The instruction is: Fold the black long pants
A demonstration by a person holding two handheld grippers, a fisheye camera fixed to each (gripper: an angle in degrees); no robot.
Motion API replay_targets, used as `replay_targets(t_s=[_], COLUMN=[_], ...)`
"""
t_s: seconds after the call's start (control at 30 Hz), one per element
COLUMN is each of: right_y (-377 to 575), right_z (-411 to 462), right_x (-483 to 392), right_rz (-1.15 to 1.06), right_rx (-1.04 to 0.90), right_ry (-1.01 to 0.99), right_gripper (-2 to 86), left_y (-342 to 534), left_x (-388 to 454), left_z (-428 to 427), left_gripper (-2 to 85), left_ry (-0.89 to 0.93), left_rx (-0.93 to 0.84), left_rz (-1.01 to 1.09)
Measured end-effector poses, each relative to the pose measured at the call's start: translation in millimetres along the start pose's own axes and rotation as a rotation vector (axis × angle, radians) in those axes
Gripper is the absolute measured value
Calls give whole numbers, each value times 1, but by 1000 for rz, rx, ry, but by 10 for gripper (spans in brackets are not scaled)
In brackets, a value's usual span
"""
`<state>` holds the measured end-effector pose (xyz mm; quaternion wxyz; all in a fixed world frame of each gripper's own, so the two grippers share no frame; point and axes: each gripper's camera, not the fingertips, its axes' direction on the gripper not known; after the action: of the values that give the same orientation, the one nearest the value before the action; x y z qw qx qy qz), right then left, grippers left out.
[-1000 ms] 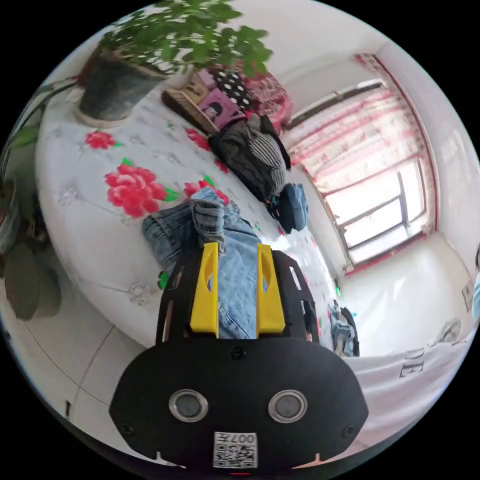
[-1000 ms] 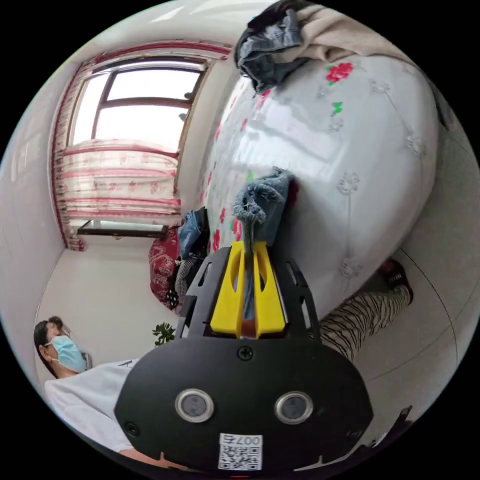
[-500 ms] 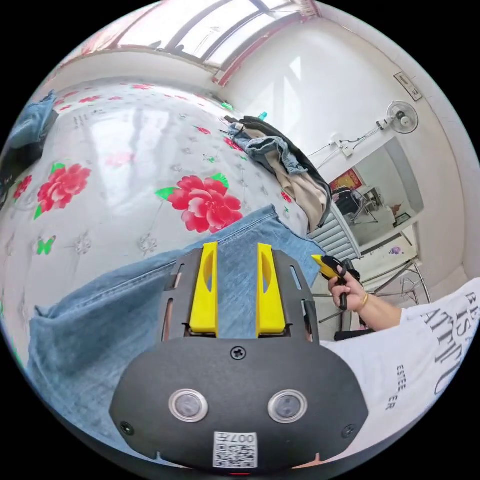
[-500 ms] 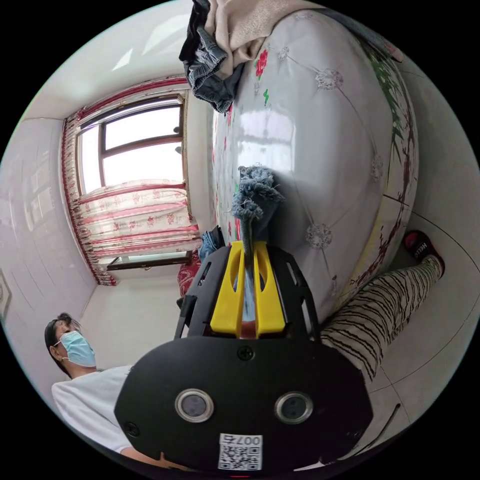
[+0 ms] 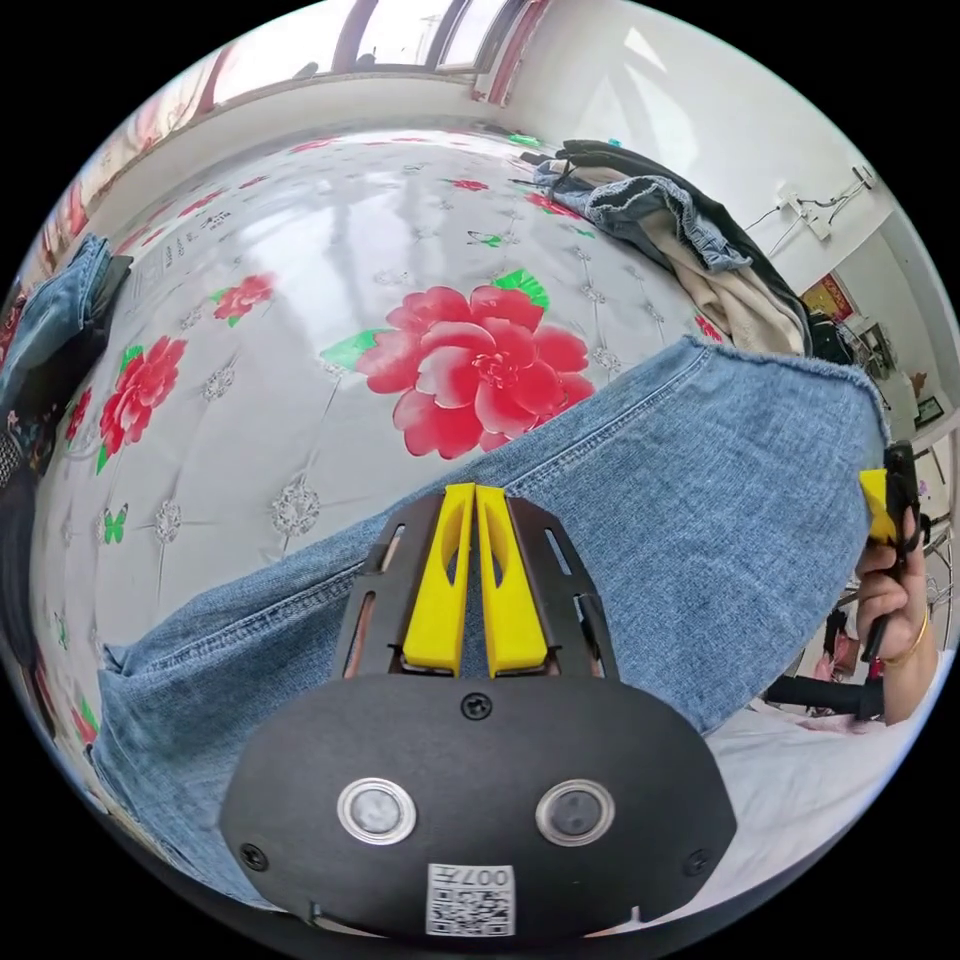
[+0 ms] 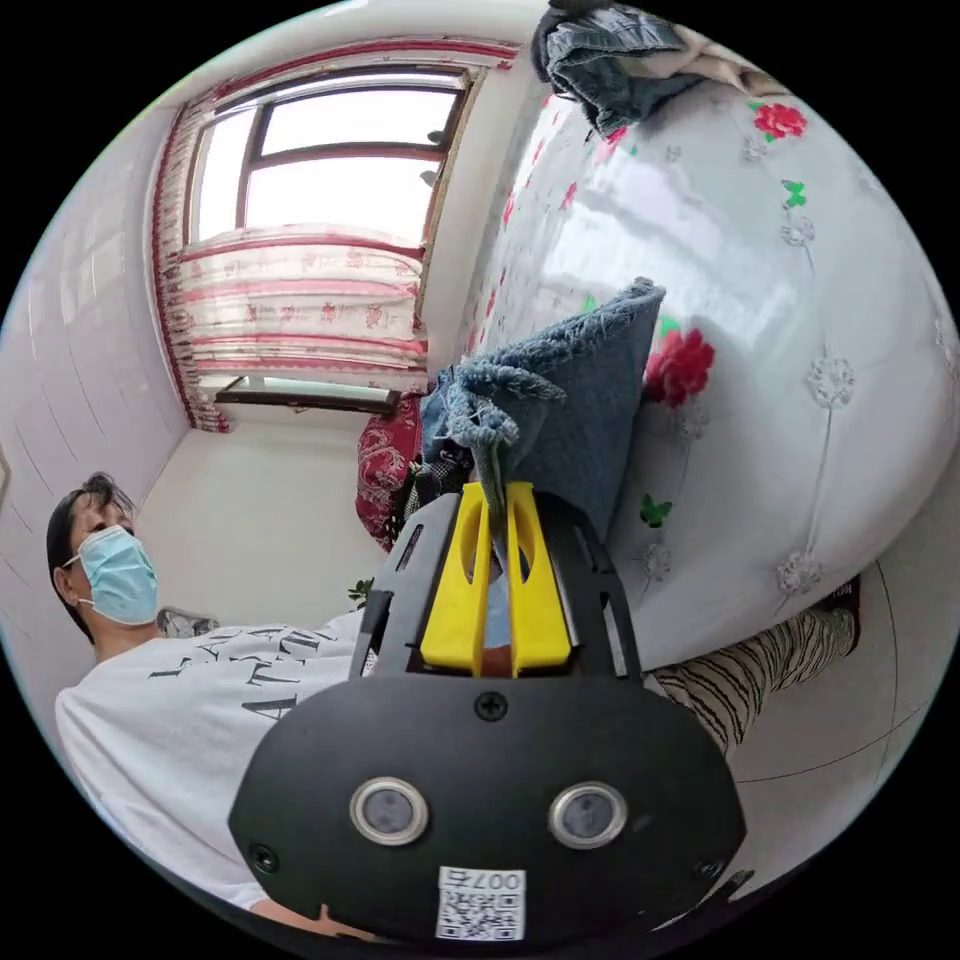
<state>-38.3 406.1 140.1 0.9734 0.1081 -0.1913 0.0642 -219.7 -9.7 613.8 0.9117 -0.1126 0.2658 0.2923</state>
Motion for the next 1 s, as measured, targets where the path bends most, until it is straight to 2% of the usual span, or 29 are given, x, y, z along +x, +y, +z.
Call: replay_targets(t_s=[0.2, 0.33, 0.43, 0.57, 0.63, 0.77, 0.83, 0.93, 1.0], right_y=[-43, -16, 14, 49, 69, 91, 93, 68, 44], right_z=[143, 272, 372, 490, 553, 609, 619, 598, 580], right_x=[-172, -290, -319, -305, -294, -306, -334, -378, -392], right_rz=[-424, -763, -848, -813, -789, -810, -823, -873, -938], right_rx=[-377, -646, -803, -987, -1089, -1203, -1224, -1100, -988], right_ry=[148, 212, 213, 210, 291, 308, 209, 136, 232], right_gripper=[4, 4, 4, 6, 10, 21, 28, 36, 41], left_y=[4, 35, 92, 210, 257, 322, 332, 339, 335], left_x=[-18, -50, -92, -163, -181, -186, -176, -155, -136], left_z=[-14, -47, -82, -128, -150, -189, -202, -229, -247], left_gripper=[-9, -7, -7, -8, -6, 29, 46, 59, 60], left_ry=[83, 154, 164, 96, 77, 133, 140, 134, 101], left_rx=[12, 68, 133, 119, 132, 210, 235, 306, 348], left_rz=[-46, -119, -227, -470, -558, -628, -617, -586, -516])
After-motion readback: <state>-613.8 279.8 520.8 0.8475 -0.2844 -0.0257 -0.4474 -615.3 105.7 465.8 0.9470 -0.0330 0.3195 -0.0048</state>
